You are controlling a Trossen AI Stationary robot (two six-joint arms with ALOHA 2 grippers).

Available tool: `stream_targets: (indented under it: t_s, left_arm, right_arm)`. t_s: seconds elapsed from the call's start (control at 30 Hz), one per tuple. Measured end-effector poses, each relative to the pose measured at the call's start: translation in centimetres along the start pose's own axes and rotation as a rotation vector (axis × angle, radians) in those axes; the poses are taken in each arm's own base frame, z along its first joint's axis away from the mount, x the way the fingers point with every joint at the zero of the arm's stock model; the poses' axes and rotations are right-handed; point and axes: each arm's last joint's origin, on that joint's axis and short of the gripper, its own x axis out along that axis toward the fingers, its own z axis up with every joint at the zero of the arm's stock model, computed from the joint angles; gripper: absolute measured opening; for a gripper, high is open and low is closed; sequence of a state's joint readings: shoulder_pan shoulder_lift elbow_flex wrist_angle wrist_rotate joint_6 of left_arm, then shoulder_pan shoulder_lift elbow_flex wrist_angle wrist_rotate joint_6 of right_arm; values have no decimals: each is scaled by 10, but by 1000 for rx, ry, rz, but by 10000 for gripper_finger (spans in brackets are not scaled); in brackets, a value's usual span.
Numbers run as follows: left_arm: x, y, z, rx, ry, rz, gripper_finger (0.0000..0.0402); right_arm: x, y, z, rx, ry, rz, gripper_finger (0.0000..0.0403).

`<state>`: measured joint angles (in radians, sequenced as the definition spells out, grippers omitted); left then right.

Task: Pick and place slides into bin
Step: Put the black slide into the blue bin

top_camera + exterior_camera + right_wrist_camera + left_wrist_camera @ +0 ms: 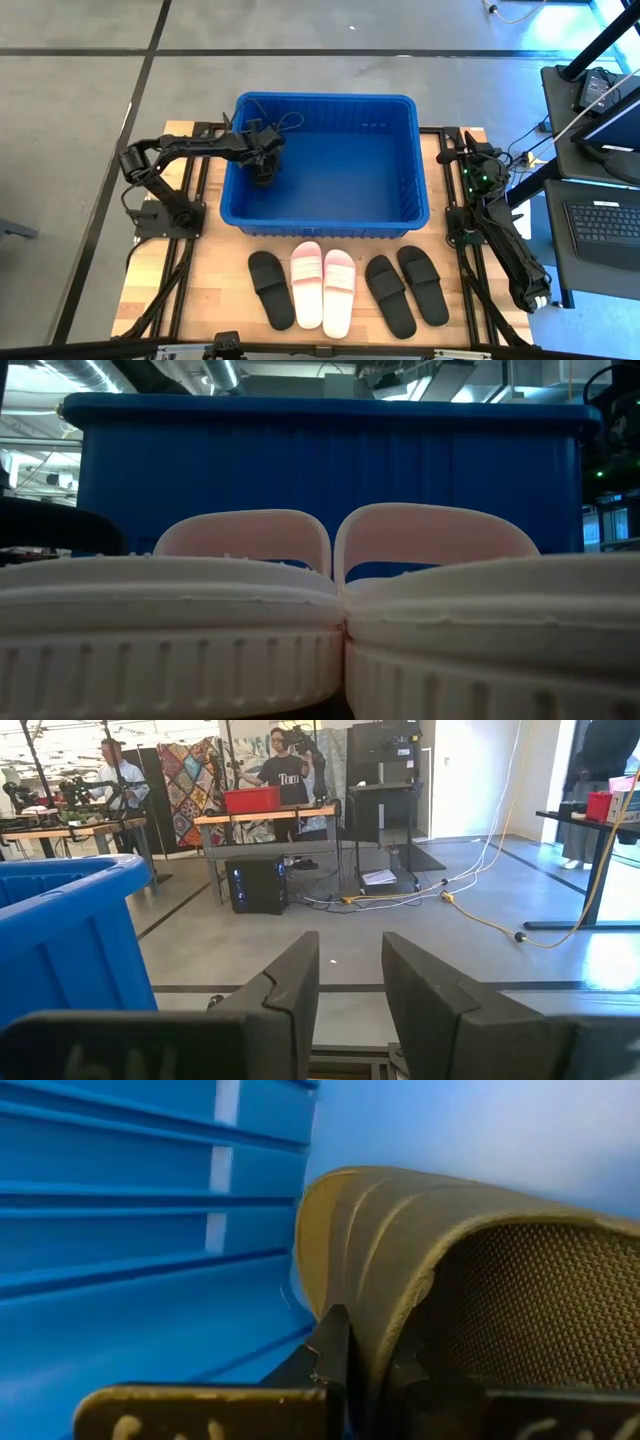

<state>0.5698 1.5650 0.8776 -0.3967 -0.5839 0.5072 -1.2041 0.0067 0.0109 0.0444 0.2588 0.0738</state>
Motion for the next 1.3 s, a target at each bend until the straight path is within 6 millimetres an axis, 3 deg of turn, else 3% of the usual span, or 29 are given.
stream_targets:
  t_s: [0.4,0.97,1.3]
  left_arm:
    - [6,12,-1,-36,-4,57,15]
    - [8,14,-2,-49,-6,57,21]
    - [8,14,-2,-49,1,72,90]
  right_arm:
    - [0,0,0,1,0,0,113]
    - [0,0,0,-3,0,0,113]
    - [0,0,0,-4,0,0,113]
